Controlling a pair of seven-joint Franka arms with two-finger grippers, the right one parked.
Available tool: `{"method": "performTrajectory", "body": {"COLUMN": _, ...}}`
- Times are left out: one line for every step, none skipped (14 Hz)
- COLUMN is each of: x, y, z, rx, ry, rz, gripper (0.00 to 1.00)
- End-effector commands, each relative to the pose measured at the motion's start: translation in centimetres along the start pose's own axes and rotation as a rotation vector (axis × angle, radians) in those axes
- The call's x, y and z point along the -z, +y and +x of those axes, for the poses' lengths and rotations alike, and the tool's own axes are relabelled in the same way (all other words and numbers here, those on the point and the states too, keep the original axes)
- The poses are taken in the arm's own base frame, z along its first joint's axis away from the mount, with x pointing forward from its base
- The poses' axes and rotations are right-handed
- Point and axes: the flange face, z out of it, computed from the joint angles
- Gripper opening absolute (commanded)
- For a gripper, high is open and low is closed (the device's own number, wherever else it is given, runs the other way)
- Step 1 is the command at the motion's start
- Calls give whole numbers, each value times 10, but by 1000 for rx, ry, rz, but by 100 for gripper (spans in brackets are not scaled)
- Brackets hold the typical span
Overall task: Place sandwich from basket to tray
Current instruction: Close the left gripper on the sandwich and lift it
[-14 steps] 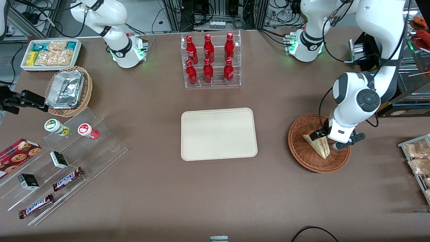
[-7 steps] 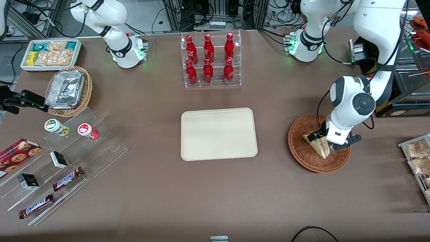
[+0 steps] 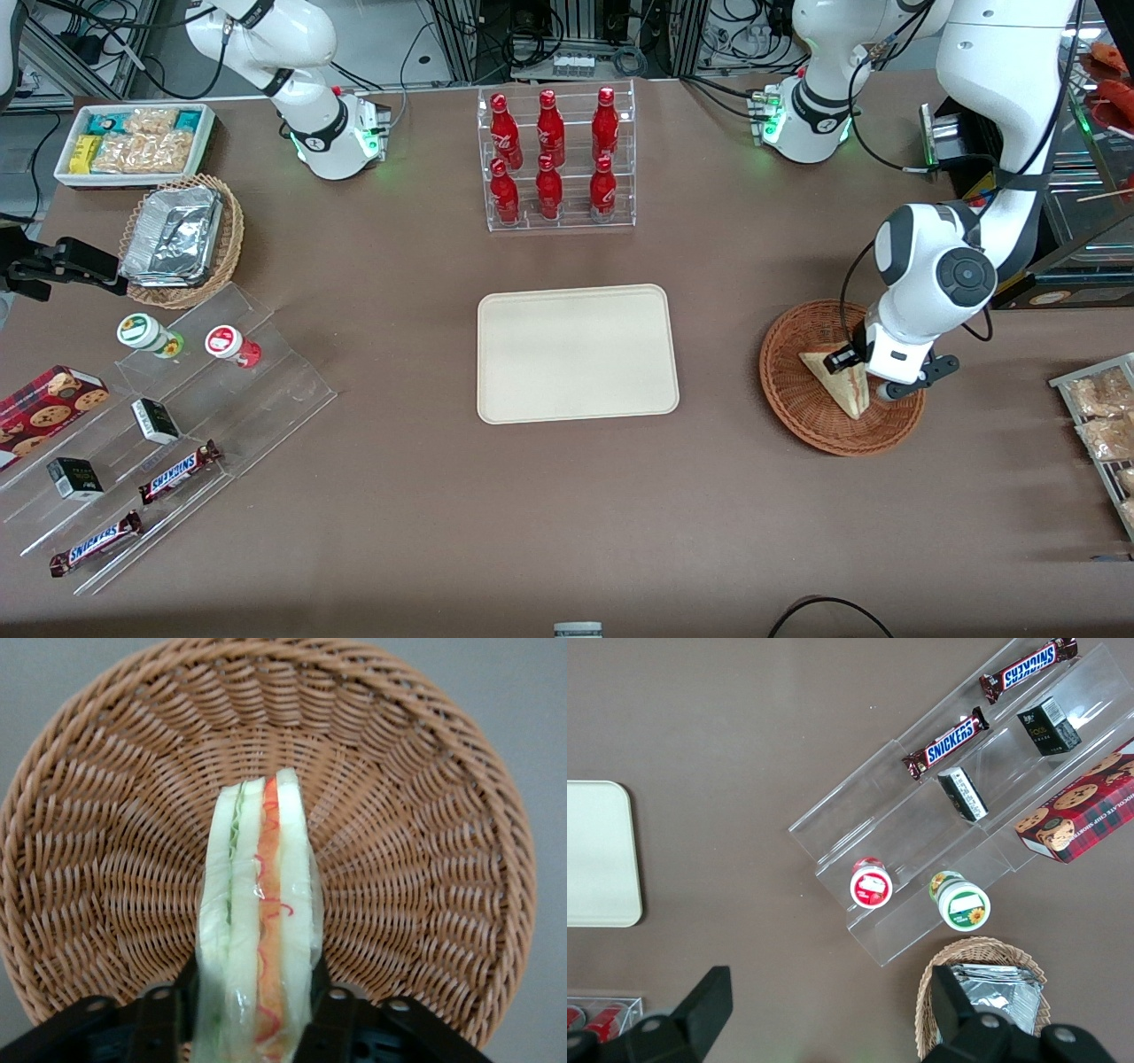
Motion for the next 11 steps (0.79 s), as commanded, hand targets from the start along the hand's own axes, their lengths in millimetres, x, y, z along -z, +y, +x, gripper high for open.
{"method": "performTrajectory", "body": {"x": 24, "y": 11, "z": 7, "rx": 13, "ry": 11, "rz": 4, "gripper": 0}}
{"method": "performTrajectory", "body": {"x": 34, "y": 13, "z": 10, "rx": 10, "ry": 5, "rz": 10, "gripper": 0}}
{"method": "performTrajectory", "body": {"x": 47, "y": 17, "z": 12, "rx": 7, "ry": -4, "rz": 17, "gripper": 0}}
{"method": "performTrajectory", "body": {"x": 63, "y": 20, "z": 13, "rx": 0, "ry": -17, "rz": 28, "gripper": 0}}
{"method": "performTrajectory", "body": {"x": 81, "y": 23, "z": 16, "rx": -6, "ry": -29, "rz": 38, "gripper": 0}}
{"method": "performTrajectory", "body": {"x": 100, "y": 32, "z": 15, "rx": -20, "ry": -44, "rz": 48, "gripper": 0}}
{"method": "performTrajectory", "body": {"x": 117, "y": 41, "z": 15, "rx": -32, "ry": -56, "rz": 57, "gripper": 0}}
{"method": "performTrajectory", "body": {"x": 133, "y": 53, "z": 13, "rx": -50, "ry": -65, "rz": 63, "gripper": 0}}
{"method": "performTrajectory", "body": {"x": 151, "y": 67, "z": 10, "rx": -72, "ry": -69, "rz": 68, "gripper": 0}}
{"method": "performTrajectory", "body": {"x": 165, "y": 85, "z": 2, "rx": -101, "ry": -71, "rz": 70, "gripper": 0}}
{"method": "performTrajectory", "body": {"x": 175, "y": 101, "z": -6, "rx": -119, "ry": -65, "rz": 67, "gripper": 0}}
